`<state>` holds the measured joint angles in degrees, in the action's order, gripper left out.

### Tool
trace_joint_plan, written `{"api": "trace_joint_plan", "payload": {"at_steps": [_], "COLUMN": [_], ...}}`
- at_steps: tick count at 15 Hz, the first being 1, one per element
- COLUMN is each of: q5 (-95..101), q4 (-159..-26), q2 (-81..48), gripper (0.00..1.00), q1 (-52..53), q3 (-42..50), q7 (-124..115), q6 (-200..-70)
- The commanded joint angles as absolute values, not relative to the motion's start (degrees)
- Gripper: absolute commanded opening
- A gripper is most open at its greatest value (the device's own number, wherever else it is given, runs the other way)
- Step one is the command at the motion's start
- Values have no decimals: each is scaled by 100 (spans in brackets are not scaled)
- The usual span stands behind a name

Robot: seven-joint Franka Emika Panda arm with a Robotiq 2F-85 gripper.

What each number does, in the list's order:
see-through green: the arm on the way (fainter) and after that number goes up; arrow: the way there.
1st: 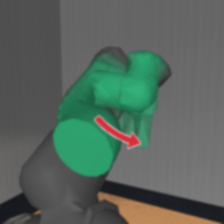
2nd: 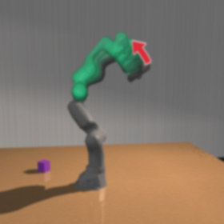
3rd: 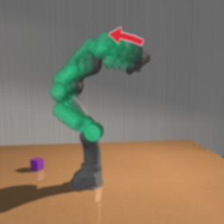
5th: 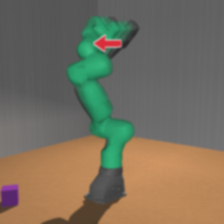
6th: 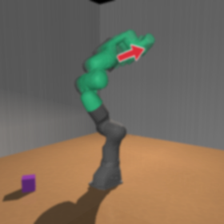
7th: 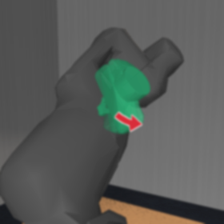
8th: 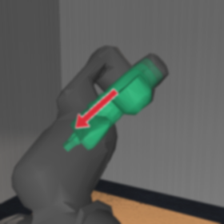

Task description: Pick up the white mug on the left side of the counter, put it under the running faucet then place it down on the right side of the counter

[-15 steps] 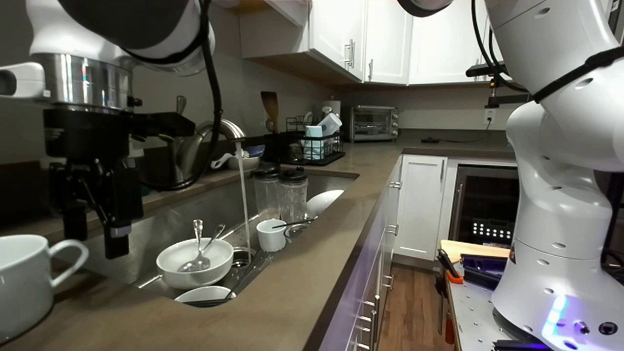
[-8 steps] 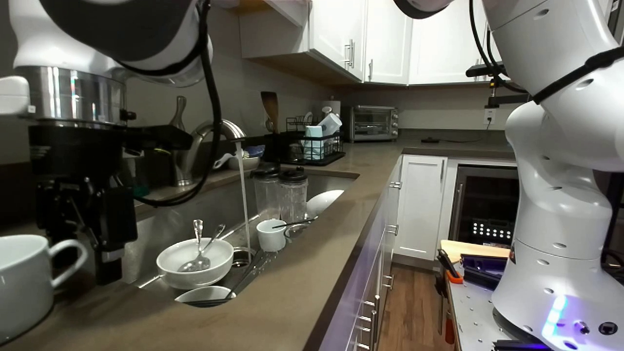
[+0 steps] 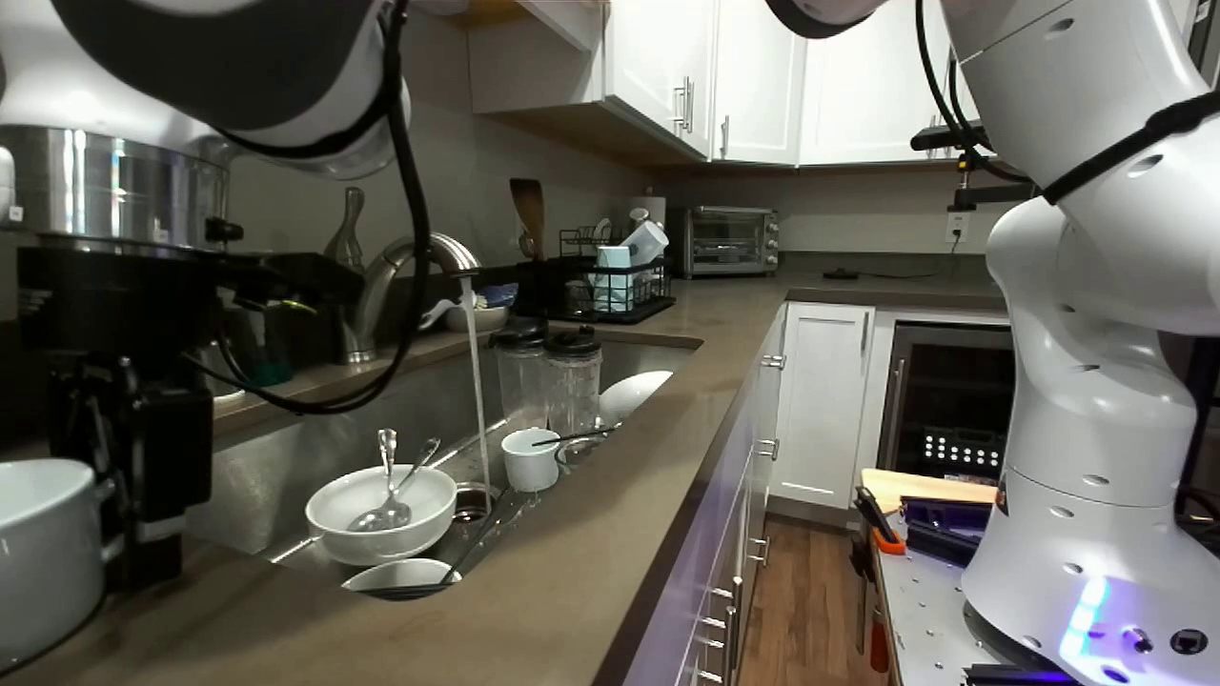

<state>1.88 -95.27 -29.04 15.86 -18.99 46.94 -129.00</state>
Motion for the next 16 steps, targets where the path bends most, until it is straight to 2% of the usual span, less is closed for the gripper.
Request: {"api": "trace_joint_plan", "payload": {"at_steps": [1, 3, 4, 5, 6, 7, 12, 16], "q5": [184, 200, 199, 205, 197, 211, 232, 277], "q4": [-9519, -9530, -9538, -9542, -9544, -9547, -9542, -9507], "q2": [-2921, -2917, -2914, -2913, -2907, -2907, -2917, -2908], "gripper": [94, 100, 82, 73, 72, 66, 31, 7], "q1": [1639, 1642, 1638, 1636, 1631, 1636, 1643, 1665], "q3": [-1889, -1895, -1901, -1904, -1911, -1905, -1898, -1877], "q7": [4350, 4272, 4248, 4252, 4261, 4258, 4253, 4225], "q6": [-13046, -13022, -13029, -13016, -12995, -12979, -12929, -12832]}}
